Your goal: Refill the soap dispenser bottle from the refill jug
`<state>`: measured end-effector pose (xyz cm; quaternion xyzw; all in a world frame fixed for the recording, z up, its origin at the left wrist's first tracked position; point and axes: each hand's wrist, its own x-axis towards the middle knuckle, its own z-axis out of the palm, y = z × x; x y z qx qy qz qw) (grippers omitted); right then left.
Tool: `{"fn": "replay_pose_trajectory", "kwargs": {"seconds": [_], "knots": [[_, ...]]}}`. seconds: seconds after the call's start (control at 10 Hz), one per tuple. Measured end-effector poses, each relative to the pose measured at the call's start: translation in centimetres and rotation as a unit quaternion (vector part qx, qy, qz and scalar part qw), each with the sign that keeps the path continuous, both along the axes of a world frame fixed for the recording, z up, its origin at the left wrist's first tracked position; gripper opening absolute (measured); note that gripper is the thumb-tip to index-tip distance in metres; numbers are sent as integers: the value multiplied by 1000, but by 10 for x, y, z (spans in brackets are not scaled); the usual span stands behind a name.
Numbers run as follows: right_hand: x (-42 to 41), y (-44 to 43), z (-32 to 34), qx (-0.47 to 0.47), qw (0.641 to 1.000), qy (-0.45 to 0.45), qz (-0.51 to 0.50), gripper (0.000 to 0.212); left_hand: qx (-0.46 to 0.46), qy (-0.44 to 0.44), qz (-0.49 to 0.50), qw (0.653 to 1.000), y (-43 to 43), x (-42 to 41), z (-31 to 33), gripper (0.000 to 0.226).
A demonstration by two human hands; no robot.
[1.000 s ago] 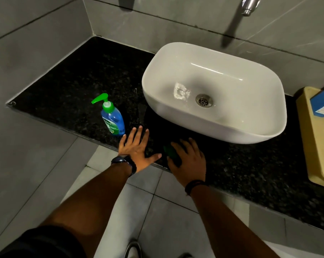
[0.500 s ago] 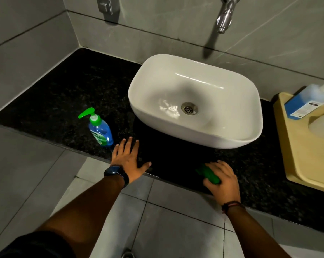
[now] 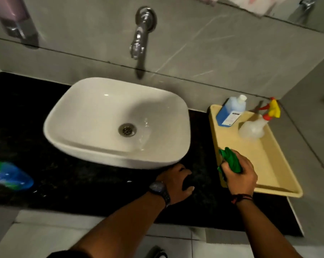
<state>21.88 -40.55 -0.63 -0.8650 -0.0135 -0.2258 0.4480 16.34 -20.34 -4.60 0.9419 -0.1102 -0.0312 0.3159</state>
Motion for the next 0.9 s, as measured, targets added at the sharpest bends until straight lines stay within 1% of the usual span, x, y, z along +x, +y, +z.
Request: {"fn": "replay_pose_trajectory", "kwargs": {"seconds": [0.1, 0.2, 0.3, 0.4, 0.5, 0.6, 0.7, 0.8, 0.9], "knots": [[47, -35, 1, -5, 998, 56, 2, 42, -10, 13, -6, 1000, -40, 49, 5, 53], [87, -58, -10, -76, 993, 82, 31, 44, 2, 13, 8, 1000, -75, 94, 5, 54], [124, -73, -23, -95, 987, 124, 46, 45, 27, 13, 14, 999, -97, 131, 7, 60], [154, -88, -42, -121, 971, 199, 48, 44, 91, -14, -22, 996, -112, 160, 3, 76], [164, -95, -62, -213, 950, 218, 67, 43, 136, -40, -51, 989, -121, 173, -6, 88], [166, -98, -80, -357, 909, 203, 77, 55, 151, -57, -65, 985, -129, 178, -15, 86], [166, -98, -90, -381, 898, 206, 75, 65, 165, -54, -68, 982, -131, 181, -16, 85], [168, -98, -80, -380, 888, 239, 101, 74, 194, -30, -89, 976, -126, 184, -6, 92], [170, -102, -59, -342, 901, 255, 77, 79, 215, 8, -107, 971, -117, 192, 20, 99]]}}
